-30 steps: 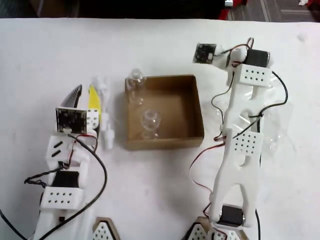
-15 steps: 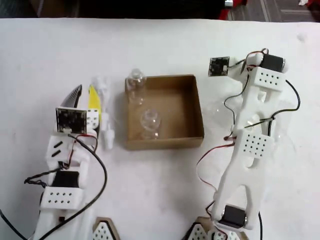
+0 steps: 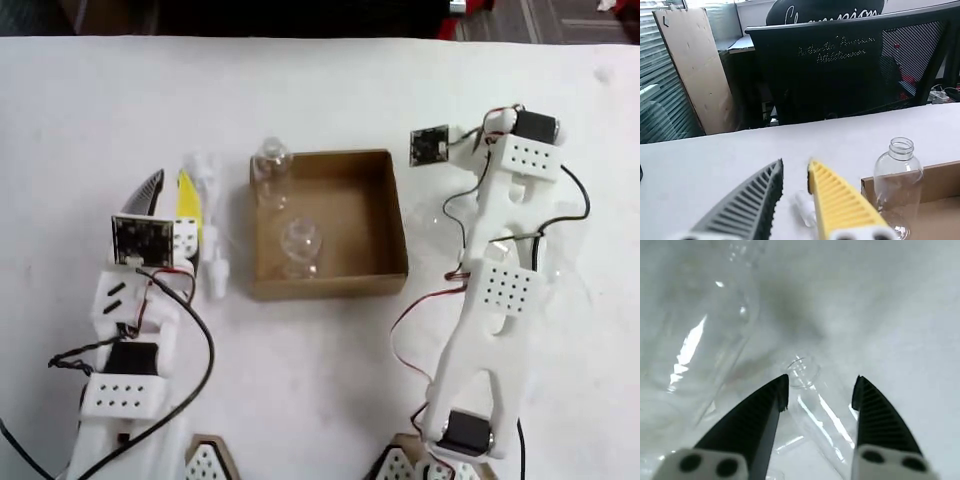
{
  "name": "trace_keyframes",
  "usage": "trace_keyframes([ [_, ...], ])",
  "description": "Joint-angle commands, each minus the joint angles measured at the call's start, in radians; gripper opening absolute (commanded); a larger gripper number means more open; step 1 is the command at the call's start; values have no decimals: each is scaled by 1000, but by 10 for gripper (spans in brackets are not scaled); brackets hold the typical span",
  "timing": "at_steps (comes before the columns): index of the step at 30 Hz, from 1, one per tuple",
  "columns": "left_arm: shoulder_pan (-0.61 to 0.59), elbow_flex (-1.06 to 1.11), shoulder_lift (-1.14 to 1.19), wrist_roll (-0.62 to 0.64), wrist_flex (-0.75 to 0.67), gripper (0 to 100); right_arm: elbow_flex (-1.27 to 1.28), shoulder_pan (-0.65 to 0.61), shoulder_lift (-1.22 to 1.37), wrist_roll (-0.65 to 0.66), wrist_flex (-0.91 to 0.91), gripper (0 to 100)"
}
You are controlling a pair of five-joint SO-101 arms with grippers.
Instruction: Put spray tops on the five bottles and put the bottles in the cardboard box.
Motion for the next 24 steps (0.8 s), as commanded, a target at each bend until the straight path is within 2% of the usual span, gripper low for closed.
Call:
trace_keyframes([
  [1,-2,-17,2,-9,-32,80,-17,-4,-1,12,-38,184],
  [6,-2,-17,2,-9,-32,80,-14,-16,21,2,-94,184],
  [12,-2,-17,2,-9,-32,80,-17,-33,31,-92,-205,183],
  [21,-2,-17,2,-9,-32,80,-71,-45,36,-98,-200,183],
  [24,-2,-17,2,-9,-32,80,-75,-50,36,-143,-200,183],
])
